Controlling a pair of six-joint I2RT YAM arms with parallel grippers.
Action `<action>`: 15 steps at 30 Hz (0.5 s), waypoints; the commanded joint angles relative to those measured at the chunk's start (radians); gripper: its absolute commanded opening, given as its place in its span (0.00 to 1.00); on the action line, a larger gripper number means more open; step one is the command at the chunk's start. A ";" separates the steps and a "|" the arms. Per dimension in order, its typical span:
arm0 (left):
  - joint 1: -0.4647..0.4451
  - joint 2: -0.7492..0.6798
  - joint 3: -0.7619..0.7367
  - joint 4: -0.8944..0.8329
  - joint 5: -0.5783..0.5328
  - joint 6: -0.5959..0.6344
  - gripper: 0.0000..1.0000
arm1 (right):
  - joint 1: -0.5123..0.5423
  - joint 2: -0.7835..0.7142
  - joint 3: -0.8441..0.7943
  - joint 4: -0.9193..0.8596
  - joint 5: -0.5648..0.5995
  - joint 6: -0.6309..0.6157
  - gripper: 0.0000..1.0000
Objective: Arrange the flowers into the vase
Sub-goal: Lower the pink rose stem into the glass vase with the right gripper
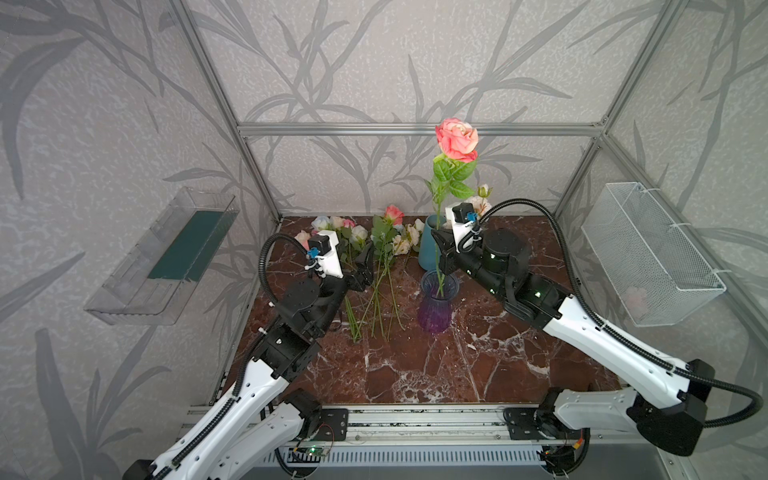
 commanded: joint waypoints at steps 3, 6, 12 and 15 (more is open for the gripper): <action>-0.002 0.011 0.023 0.003 -0.013 0.007 0.77 | -0.003 -0.028 -0.051 -0.083 -0.029 0.069 0.10; -0.004 0.019 0.025 0.000 -0.010 0.005 0.77 | -0.002 -0.041 -0.070 -0.119 -0.030 0.084 0.17; -0.004 0.033 0.027 -0.004 -0.014 0.001 0.77 | -0.001 -0.087 -0.099 -0.145 -0.036 0.099 0.32; -0.004 0.042 0.026 -0.005 -0.018 0.003 0.77 | 0.000 -0.105 -0.106 -0.156 -0.043 0.105 0.35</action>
